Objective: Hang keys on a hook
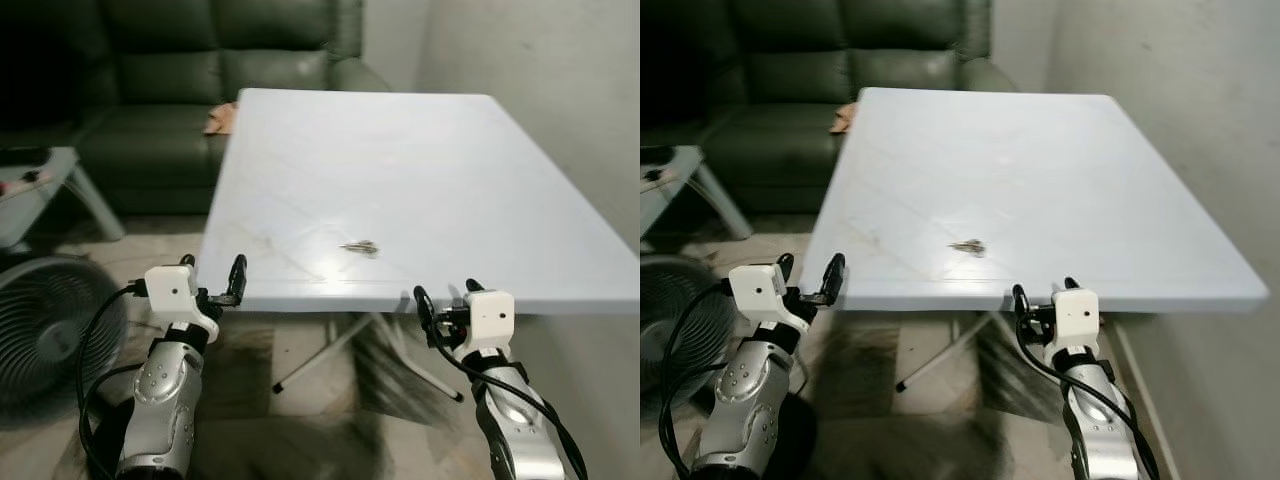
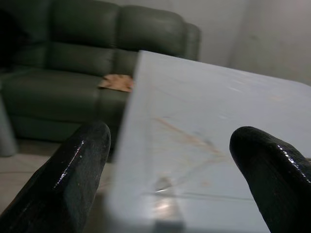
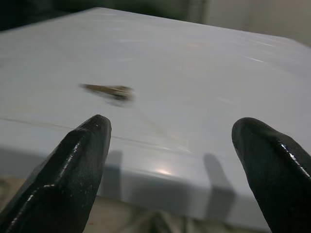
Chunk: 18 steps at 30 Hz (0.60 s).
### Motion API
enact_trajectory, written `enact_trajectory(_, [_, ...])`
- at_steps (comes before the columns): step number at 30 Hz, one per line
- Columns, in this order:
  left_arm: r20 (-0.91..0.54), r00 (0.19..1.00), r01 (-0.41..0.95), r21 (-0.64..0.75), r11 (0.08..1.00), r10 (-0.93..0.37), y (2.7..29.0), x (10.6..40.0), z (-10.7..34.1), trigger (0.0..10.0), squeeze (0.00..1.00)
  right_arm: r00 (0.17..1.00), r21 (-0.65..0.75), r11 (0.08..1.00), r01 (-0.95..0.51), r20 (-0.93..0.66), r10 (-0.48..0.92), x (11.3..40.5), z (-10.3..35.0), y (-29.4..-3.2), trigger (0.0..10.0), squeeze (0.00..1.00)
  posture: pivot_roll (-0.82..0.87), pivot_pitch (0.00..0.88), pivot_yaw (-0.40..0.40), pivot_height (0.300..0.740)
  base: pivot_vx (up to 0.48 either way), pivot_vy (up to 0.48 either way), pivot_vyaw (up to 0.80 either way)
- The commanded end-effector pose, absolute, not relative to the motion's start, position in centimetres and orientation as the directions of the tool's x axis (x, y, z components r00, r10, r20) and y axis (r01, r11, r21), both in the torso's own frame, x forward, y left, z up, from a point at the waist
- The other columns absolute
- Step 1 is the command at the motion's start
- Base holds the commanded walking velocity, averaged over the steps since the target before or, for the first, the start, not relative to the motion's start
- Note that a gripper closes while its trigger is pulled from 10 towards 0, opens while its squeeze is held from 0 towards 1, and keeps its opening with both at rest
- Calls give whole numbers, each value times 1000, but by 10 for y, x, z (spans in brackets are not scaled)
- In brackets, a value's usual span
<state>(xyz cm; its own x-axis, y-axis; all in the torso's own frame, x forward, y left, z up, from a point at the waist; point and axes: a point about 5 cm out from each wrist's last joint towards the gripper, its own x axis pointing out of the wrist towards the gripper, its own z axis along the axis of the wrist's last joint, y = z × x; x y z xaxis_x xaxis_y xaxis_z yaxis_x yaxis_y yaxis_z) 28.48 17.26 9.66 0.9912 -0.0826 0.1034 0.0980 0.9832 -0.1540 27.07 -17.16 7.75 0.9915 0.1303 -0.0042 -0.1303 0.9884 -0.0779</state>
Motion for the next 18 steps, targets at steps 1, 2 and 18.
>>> enact_trajectory(1, [100, 992, 98, -151, 984, -83, 173, 284, 97, 10000, 0, 991, -86, 988, -127, 17, 129, 273, 83, -171, 10000, 0, -11, 0, -1, 732, 0, 0, 800])
enact_trajectory(2, [101, 991, 98, -151, 984, -83, 173, 285, 98, 10000, 0, 991, -85, 988, -129, 17, 130, 272, 83, -171, 10000, 0, -11, 0, -2, 732, 0, 0, 800])
enact_trajectory(18, [90, 993, 88, -153, 984, -74, 173, 286, 98, 10000, 0, 993, -18, 993, -115, 21, 116, 274, 84, -172, 10000, 0, -8, 0, -4, 732, 0, 0, 400])
